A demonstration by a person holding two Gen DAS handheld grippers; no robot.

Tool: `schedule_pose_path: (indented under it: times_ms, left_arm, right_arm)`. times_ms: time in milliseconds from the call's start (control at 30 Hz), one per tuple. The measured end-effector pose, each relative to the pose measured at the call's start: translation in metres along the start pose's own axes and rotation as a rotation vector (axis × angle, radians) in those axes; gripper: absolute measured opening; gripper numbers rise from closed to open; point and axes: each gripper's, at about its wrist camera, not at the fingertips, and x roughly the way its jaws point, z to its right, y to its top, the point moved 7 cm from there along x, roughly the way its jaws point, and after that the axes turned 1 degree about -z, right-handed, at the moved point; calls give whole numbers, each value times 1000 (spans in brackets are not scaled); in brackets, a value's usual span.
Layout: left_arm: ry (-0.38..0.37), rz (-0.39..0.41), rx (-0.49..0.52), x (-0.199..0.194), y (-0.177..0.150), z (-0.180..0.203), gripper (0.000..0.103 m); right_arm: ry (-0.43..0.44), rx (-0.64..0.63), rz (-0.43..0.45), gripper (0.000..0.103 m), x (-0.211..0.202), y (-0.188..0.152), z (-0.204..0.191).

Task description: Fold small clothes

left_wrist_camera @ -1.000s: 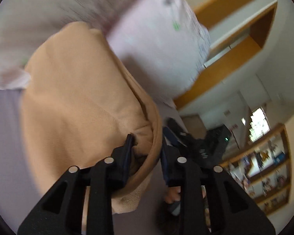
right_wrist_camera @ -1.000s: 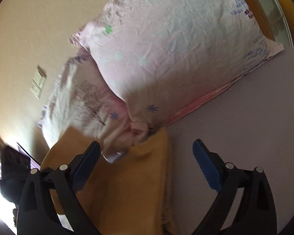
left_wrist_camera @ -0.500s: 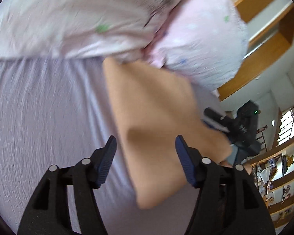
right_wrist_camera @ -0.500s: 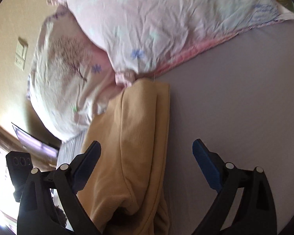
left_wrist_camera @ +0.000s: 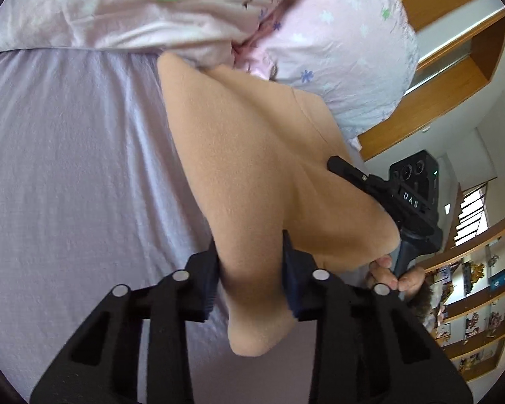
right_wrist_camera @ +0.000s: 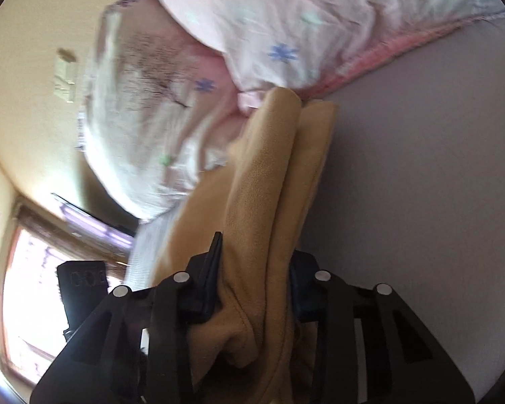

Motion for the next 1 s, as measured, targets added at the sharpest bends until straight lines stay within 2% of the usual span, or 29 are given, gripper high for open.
schedule_pose_path:
  times_ms: [33, 67, 133, 167, 200, 233, 300, 367, 500, 633, 667, 700, 733, 800, 867, 1000]
  left_arm:
    - [16, 34, 15, -16, 0, -4, 31]
    - [36, 66, 35, -28, 0, -7, 31]
    - [119, 111, 62, -50, -3, -22, 34]
    - [149, 124, 63, -57, -4, -29, 35]
    - [182, 150, 63, -69, -6, -37, 37]
    - [200, 167, 63, -78, -9, -41, 45]
    - [196, 202, 76, -100, -18, -45, 56]
    - [197, 229, 108, -112, -21, -41, 61]
    - [184, 224, 154, -110, -20, -31, 65]
    - [156, 189, 170, -98, -25, -21, 66]
    - [153, 181, 174, -96, -28, -19, 66]
    - [154, 174, 181, -95, -31, -17, 66]
    - [155, 170, 188, -96, -35, -15, 66]
    - [162, 162, 205, -100, -42, -12, 67]
    - [176, 147, 216, -103, -50, -12, 69]
    - [210, 94, 209, -100, -69, -11, 75]
  right_arm:
    - [22, -13, -14, 34, 5, -3, -7]
    - [9, -43, -42, 35, 14, -8, -13]
    - [-81, -94, -108, 37, 28, -15, -16]
    - [-128, -103, -111, 40, 27, -15, -15]
    - [-155, -96, -73, 45, 18, -12, -15]
    - [-169, -84, -19, 47, 5, -9, -17]
    - [-89, -112, 64, 48, -27, -16, -39]
    - [-59, -191, 90, 48, -52, -41, -63]
    - [-90, -256, 43, 48, -64, -88, -78]
    - [-147, -262, -20, 48, -31, -101, -79]
    - [-170, -269, -29, 44, -29, -104, -73]
    - [-196, -279, -41, 22, -22, -105, -70]
    - [-217, -278, -52, 10, -17, -106, -65]
    - [-262, -241, -63, 7, -20, -113, -51]
    - [-250, -169, -60, 6, -27, -120, -37]
    - [-235, -153, -14, 9, -35, -124, -40]
